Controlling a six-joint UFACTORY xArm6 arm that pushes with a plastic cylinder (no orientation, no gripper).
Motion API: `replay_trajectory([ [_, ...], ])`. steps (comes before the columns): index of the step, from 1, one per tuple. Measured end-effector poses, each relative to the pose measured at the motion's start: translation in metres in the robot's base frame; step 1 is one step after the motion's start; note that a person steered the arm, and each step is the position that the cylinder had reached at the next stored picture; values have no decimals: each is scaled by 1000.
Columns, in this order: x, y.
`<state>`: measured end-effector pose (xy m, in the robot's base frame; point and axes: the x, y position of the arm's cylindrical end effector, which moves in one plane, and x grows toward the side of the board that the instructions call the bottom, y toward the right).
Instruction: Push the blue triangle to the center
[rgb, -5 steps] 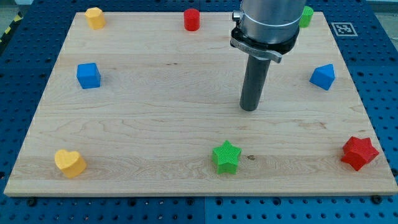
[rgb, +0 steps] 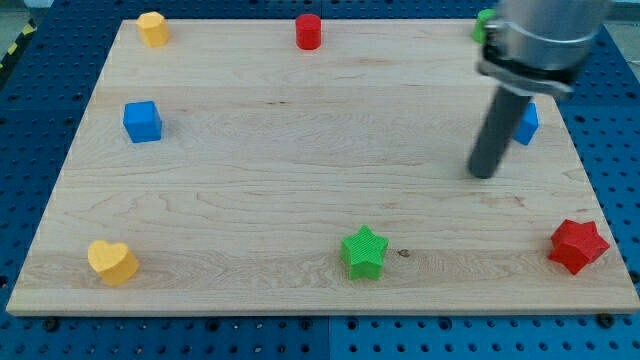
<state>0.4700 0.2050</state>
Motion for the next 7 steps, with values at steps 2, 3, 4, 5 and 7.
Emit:
replay_trajectory([
  [2, -20, 110],
  [3, -53, 134],
  [4, -53, 134],
  [5, -56, 112],
  [7, -73, 69],
])
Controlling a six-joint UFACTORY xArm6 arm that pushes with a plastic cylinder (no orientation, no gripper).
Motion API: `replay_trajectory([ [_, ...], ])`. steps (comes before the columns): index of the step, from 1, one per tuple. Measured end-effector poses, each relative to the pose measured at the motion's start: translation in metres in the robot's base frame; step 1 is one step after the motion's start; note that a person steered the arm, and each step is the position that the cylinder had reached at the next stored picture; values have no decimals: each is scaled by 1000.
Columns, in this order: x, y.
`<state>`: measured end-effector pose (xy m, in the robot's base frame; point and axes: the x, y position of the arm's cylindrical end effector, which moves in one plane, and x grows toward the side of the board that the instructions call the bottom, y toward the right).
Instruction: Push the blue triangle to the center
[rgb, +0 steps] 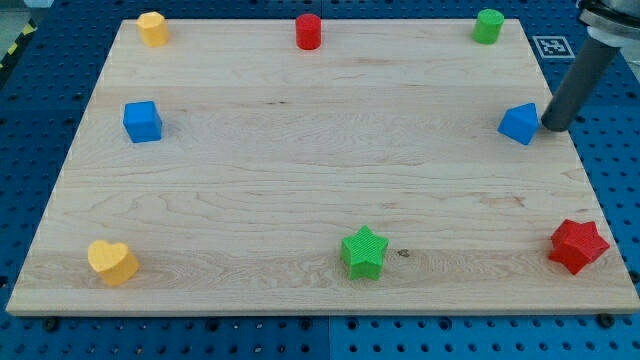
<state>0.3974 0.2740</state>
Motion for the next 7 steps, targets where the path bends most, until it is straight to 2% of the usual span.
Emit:
replay_trajectory([
  [7, 18, -42],
])
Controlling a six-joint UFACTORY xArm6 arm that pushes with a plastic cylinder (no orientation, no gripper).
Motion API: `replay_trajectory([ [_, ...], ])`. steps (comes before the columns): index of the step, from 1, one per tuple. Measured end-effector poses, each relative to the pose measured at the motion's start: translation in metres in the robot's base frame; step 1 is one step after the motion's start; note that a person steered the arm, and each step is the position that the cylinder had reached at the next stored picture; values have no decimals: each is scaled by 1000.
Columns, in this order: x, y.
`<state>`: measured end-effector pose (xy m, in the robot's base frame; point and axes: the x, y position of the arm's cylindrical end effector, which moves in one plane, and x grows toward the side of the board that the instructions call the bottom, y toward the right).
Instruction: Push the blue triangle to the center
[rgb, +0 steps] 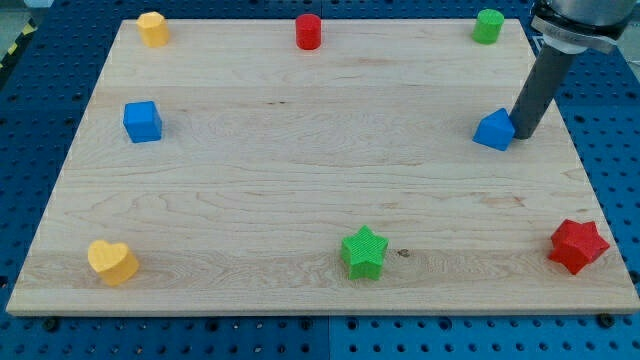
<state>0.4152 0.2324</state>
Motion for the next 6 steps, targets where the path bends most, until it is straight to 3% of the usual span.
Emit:
replay_trajectory([
  [6, 5, -131],
])
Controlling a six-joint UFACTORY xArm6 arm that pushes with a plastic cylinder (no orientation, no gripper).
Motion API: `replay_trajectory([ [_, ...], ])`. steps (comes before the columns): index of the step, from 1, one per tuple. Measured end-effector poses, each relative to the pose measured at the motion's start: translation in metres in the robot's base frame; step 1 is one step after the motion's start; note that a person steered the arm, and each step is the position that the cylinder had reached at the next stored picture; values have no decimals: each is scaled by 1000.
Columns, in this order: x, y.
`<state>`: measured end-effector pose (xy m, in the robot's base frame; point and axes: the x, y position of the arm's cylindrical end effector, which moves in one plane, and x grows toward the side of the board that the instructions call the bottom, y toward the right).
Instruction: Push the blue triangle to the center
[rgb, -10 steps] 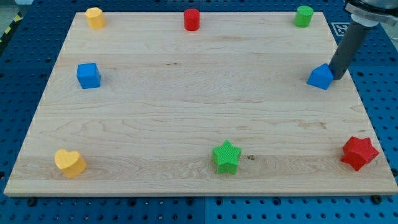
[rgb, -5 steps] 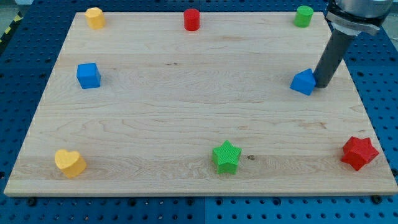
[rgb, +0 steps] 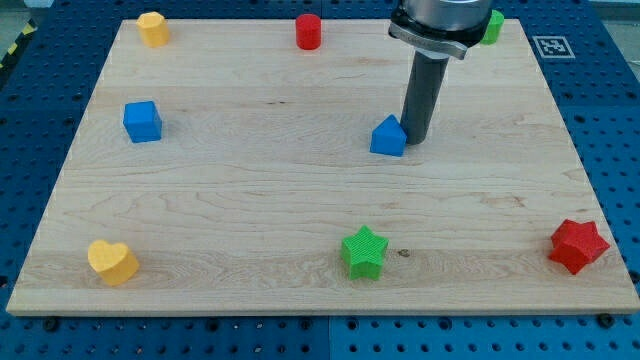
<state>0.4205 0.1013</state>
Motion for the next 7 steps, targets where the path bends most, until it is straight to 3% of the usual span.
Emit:
replay_trajectory([
  [7, 22, -14],
])
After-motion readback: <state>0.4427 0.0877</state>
